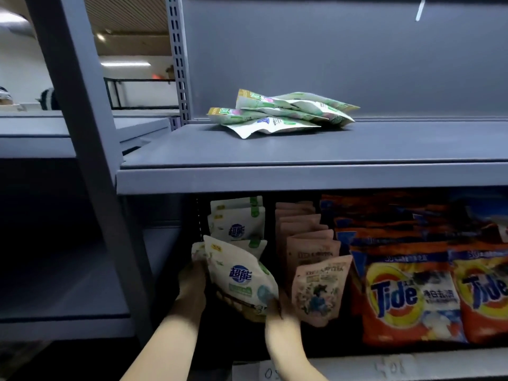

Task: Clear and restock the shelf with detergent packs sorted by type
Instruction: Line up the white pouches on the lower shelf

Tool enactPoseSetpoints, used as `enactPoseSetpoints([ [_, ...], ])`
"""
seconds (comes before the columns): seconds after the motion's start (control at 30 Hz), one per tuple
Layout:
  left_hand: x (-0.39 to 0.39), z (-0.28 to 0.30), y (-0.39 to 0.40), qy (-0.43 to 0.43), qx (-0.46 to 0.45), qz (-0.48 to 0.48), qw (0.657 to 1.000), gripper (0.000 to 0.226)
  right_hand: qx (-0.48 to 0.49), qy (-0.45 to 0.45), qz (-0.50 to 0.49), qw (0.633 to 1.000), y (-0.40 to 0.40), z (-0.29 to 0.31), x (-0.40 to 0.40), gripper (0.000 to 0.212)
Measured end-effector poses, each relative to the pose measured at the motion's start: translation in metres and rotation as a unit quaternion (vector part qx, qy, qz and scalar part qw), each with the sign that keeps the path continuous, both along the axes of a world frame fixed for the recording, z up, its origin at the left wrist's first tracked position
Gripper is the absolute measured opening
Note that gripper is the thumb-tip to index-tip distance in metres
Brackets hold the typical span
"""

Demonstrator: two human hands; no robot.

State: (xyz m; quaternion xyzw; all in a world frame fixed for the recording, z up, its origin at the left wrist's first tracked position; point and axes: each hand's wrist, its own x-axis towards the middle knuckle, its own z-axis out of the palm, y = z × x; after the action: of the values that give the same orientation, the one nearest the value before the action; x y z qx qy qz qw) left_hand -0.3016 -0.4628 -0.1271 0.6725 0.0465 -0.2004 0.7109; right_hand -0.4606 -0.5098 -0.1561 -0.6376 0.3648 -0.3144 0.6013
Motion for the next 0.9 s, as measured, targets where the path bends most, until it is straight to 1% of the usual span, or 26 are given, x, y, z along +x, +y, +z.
enactPoseSetpoints([
  [0.1,0.014,-0.004,-0.016,0.0,0.0,0.003,1.0,0.04,-0.004,0.014,-0.001,1.0,-0.011,-0.01,0.021,0.03],
  [0.2,0.035,-0.013,-0.038,0.037,0.008,-0.022,0.999,0.046,-0.023,0.001,-0.021,1.0,-0.022,-0.014,0.033,0.032],
  [0.27,0.049,-0.018,-0.051,0.062,0.012,-0.044,0.997,0.049,-0.017,-0.001,-0.043,0.999,-0.029,-0.018,0.046,0.032],
  [0.33,0.058,-0.018,-0.058,0.069,-0.024,-0.065,0.995,0.046,0.002,0.012,-0.057,0.998,-0.036,-0.02,0.06,0.034],
  [0.4,0.062,-0.019,-0.064,0.049,-0.063,-0.078,0.994,0.041,0.001,0.009,-0.058,0.998,-0.044,-0.031,0.077,0.036],
  [0.47,0.063,-0.02,-0.066,0.035,-0.077,-0.059,0.995,0.036,0.014,0.003,-0.058,0.998,-0.056,-0.055,0.096,0.038],
  [0.5,0.064,-0.022,-0.068,0.056,-0.104,-0.03,0.992,0.035,0.021,0.002,-0.053,0.998,-0.068,-0.078,0.107,0.04],
  [0.53,0.062,-0.024,-0.067,0.071,-0.097,0.003,0.993,0.034,0.037,-0.009,-0.054,0.998,-0.075,-0.087,0.115,0.041],
  [0.6,0.057,-0.032,-0.063,0.068,-0.05,0.096,0.992,0.033,0.075,-0.039,-0.057,0.995,-0.07,-0.065,0.116,0.04],
  [0.63,0.052,-0.035,-0.061,0.057,-0.031,0.139,0.988,0.034,0.086,-0.061,-0.059,0.993,-0.066,-0.047,0.112,0.036],
  [0.67,0.044,-0.037,-0.059,0.026,0.018,0.135,0.99,0.036,0.101,-0.082,-0.058,0.99,-0.068,-0.041,0.113,0.035],
  [0.7,0.04,-0.039,-0.058,0.01,0.042,0.112,0.993,0.041,0.11,-0.089,-0.056,0.988,-0.071,-0.036,0.114,0.034],
  [0.73,0.036,-0.04,-0.057,-0.004,0.055,0.1,0.994,0.047,0.114,-0.08,-0.053,0.989,-0.075,-0.032,0.115,0.034],
  [0.8,0.035,-0.045,-0.055,-0.058,0.091,0.039,0.993,0.053,0.108,-0.054,-0.049,0.991,-0.079,-0.032,0.12,0.035],
  [0.9,0.036,-0.056,-0.049,-0.104,0.183,-0.02,0.978,0.062,0.094,-0.023,-0.038,0.995,-0.078,-0.036,0.125,0.039],
])
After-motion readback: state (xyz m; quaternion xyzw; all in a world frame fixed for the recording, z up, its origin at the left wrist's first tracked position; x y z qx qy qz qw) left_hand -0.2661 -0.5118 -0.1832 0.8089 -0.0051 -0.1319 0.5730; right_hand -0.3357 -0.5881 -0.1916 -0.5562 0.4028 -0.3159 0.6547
